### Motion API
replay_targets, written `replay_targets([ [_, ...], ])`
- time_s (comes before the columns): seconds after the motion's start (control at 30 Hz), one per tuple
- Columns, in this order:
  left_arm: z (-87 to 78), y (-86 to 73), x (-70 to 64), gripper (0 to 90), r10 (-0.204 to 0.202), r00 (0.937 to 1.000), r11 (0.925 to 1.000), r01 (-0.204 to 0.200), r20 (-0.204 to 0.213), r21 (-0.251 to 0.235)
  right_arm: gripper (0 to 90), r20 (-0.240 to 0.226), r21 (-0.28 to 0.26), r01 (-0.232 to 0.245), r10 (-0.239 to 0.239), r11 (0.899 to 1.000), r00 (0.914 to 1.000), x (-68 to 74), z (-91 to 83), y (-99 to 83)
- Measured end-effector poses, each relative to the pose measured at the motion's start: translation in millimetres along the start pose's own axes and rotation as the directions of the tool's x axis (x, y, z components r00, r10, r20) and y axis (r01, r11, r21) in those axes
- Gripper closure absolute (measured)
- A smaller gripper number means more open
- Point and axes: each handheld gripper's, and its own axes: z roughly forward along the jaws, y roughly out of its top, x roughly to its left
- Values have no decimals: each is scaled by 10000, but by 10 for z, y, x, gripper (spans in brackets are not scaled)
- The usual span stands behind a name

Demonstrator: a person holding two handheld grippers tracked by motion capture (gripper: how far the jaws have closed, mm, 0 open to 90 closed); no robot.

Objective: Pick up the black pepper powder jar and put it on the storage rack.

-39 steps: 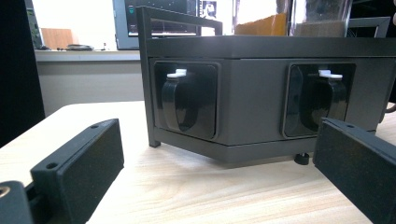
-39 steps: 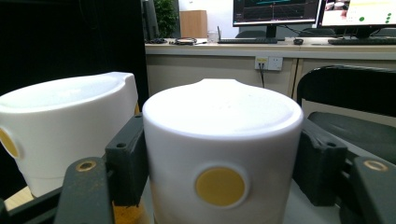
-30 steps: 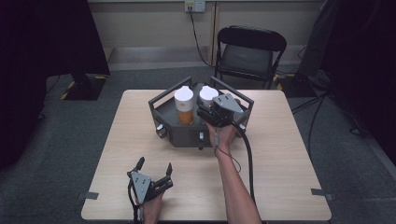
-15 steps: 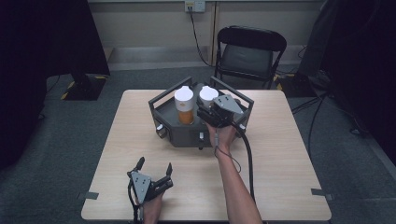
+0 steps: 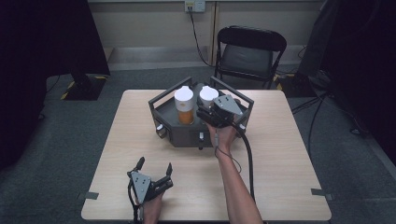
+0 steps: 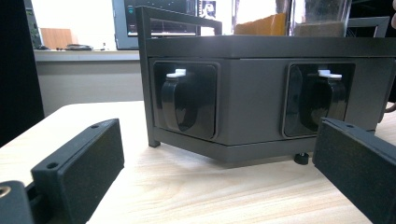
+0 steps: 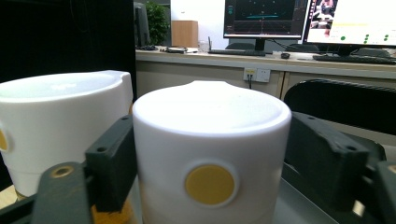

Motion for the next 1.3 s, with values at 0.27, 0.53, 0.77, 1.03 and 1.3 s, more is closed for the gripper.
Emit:
replay_targets([
  [0.27, 0, 0, 0, 17, 1, 10000, 10000, -1, 2, 2, 8, 164, -146, -125, 128, 9998, 9998, 13, 4, -44],
  [0.53, 0, 0, 0, 17, 2, 10000, 10000, -2, 1, 2, 0, 138, -468, -167, 173, 9988, 9998, 12, -36, -86],
  [0.77, 2, 3, 0, 22, 2, 10000, 10000, -2, 0, 16, 0, 117, -480, -227, 233, 9986, 9997, -7, -89, -115],
  [1.03, 1, 1, 1, 22, 8, 10000, 10000, -8, 13, 4, 0, 146, -541, -208, 216, 9983, 9997, 3, -137, -121],
  [1.3, 1, 1, 2, 22, 11, 10000, 10000, -11, 13, 5, 0, 210, -636, -251, 264, 9977, 9994, 9, -210, -151],
])
